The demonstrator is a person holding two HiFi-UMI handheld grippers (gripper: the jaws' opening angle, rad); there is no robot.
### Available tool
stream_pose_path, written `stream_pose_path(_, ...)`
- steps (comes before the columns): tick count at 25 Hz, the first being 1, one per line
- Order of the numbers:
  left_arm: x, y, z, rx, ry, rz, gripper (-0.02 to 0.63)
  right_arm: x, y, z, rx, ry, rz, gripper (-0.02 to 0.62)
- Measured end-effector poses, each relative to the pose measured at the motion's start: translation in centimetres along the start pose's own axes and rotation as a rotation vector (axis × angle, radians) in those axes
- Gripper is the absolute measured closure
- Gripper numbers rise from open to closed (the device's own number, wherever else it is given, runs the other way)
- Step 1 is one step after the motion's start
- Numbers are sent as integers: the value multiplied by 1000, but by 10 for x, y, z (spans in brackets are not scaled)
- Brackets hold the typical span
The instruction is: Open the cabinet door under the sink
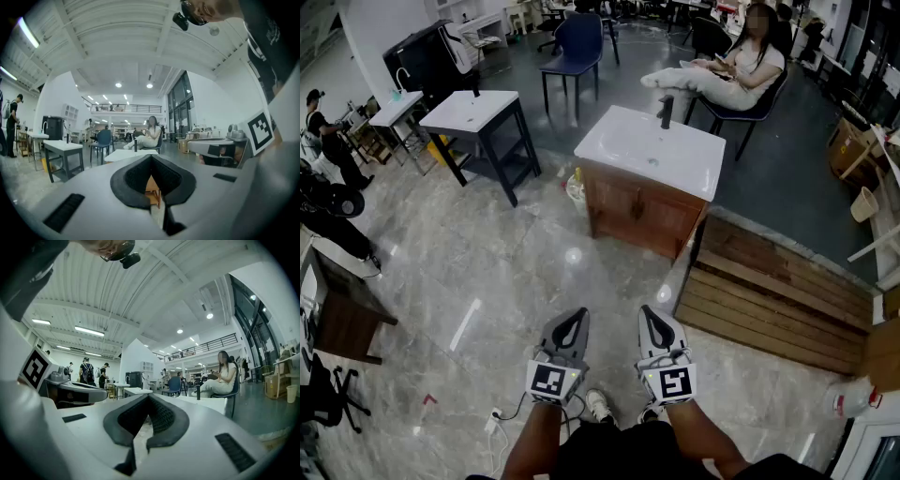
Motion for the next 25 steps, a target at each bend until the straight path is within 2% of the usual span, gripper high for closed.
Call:
stream_pose_path(4,18,0,3,35,52,-37,584,13,4,3,-28,-2,-19,572)
stream_pose_path(13,21,8,14,5,76,-31,584,25,13,16,-50,8,-6,572)
stream_pose_path(16,23,7,15,-11,112,-31,584,28,11,20,-60,23,-12,572)
stream_pose_path(20,32,12,13,-14,166,-25,584,34,23,16,-24,73,1,572)
stream_pose_path(25,52,28,23,-33,144,-9,584,49,38,1,41,99,14,572)
Point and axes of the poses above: the fingertips, and each gripper's own axes: x forward along the fingers, z to its left, y out of its underside, the point moved 2 cm from there along -x, backward along the fingers, and after that the axes turned 13 degrees about -z, right-handed, at the moved point
